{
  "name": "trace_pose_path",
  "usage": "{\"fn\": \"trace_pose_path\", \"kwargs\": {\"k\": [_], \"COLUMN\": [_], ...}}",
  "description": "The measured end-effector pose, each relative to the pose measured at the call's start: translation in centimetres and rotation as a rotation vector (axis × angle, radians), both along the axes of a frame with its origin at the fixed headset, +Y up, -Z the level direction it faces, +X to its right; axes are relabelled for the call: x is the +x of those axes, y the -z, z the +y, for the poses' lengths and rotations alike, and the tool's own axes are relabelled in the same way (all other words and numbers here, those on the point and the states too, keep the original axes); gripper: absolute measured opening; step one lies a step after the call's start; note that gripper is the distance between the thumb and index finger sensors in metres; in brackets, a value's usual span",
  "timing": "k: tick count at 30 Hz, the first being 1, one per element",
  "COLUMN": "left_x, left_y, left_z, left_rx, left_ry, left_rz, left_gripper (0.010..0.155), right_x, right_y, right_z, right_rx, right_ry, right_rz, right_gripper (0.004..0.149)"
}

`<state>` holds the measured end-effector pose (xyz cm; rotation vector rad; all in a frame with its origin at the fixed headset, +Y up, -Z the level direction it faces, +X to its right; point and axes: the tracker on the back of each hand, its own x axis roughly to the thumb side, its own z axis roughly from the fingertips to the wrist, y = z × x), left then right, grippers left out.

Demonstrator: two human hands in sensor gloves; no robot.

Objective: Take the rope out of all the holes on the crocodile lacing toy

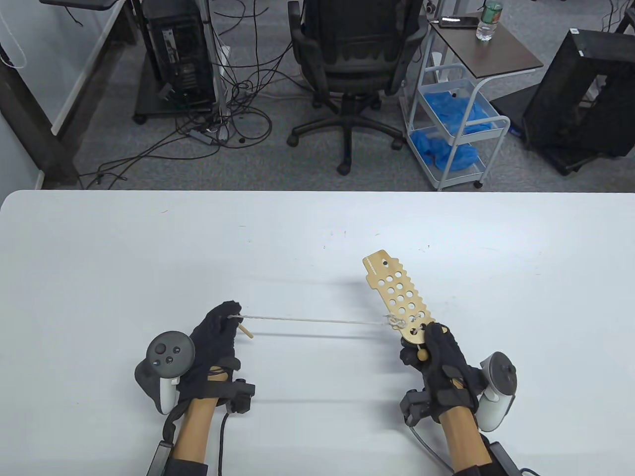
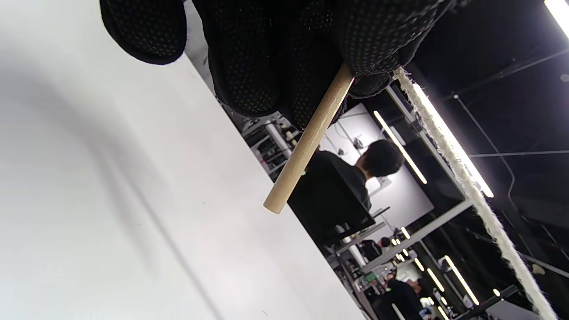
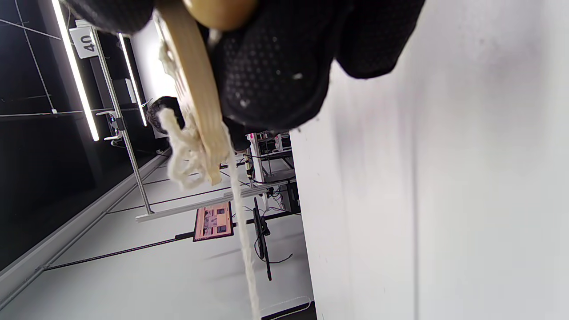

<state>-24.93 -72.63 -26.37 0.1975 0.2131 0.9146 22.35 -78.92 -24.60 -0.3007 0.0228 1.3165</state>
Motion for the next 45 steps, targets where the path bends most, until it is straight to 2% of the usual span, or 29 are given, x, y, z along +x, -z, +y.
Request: {"fn": "trace_pose_path", "kwargs": {"k": [13, 26, 45], "left_x": [-2.1, -3.3, -4.2], "left_y": [-0.1, -0.6, -1.1], "left_z": [-0.7, -0.7, -0.8], "left_rx": [-0.03, -0.024, -0.03], "left_ry": [-0.122, -0.119, -0.175], "left_rz": [0.109, 0.207, 0.279], "left_gripper": [0.045, 0.044, 0.043], "right_x": [1.4, 2.2, 2.9], "right_y": [0.0, -0.4, -0.7], "right_z": [-0.6, -0.8, -1.2], "right_rx": [-0.024, -0.037, -0.049], "right_ry": [0.027, 0.049, 0.109], "right_rz": [-0.075, -0.147, -0.211], "right_gripper": [0.048, 0.048, 0.048]}}
